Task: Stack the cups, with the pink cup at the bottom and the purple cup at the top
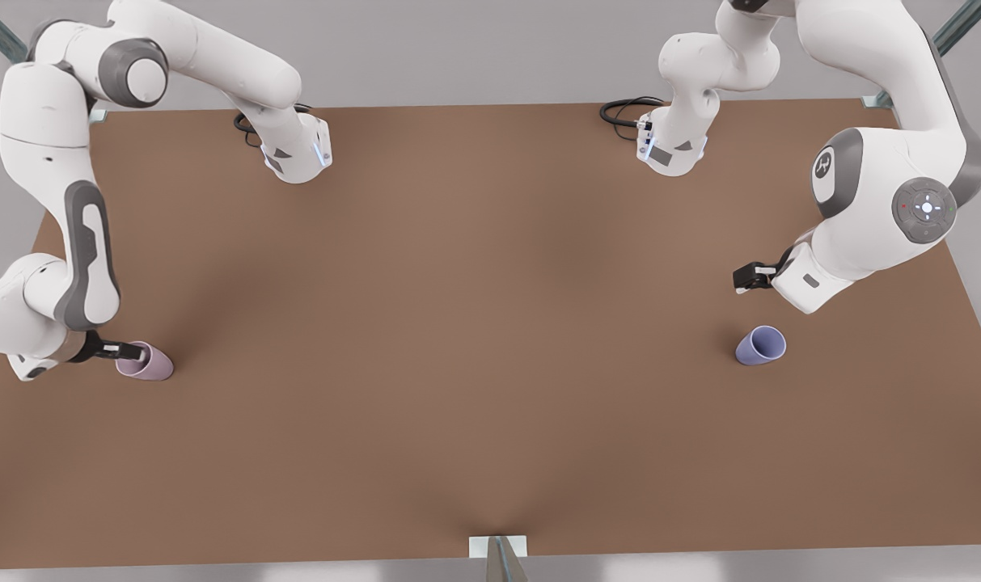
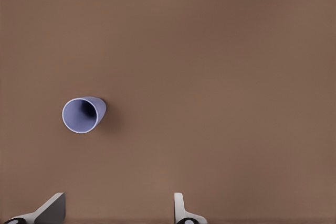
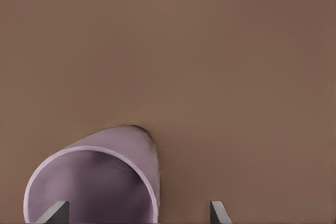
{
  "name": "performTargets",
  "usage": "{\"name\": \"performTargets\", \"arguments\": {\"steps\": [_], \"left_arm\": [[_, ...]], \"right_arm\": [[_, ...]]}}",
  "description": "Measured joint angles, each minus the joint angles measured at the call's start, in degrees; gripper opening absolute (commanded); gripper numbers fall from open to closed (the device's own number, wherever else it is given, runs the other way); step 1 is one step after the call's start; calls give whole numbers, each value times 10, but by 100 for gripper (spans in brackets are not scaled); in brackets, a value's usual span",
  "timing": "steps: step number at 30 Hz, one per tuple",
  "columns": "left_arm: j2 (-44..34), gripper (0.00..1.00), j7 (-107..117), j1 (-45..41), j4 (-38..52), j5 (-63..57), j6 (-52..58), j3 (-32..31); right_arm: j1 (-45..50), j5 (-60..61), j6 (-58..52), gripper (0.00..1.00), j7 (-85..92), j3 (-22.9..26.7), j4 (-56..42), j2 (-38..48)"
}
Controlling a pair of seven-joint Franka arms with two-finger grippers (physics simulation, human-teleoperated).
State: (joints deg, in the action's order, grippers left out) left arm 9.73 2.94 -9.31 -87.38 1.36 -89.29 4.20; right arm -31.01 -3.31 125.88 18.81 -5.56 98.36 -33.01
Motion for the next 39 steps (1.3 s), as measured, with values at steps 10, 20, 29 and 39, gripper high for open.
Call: {"name": "performTargets", "arguments": {"steps": [10, 20, 29, 39], "left_arm": [[3, 100, -1, 0, 0, 0, 2, 0], [4, 100, -1, 0, 0, -1, 2, 2], [4, 100, -1, 0, -2, -1, 2, 3], [3, 100, -1, 1, -4, -5, 2, 3]], "right_arm": [[6, 6, 33, 42, 59, 0, 3, -21], [19, 7, 25, 21, 97, -6, -1, -10], [220, 6, -58, 21, 28, -7, -75, 43], [571, 44, -179, 21, -193, -12, -432, -128]]}}
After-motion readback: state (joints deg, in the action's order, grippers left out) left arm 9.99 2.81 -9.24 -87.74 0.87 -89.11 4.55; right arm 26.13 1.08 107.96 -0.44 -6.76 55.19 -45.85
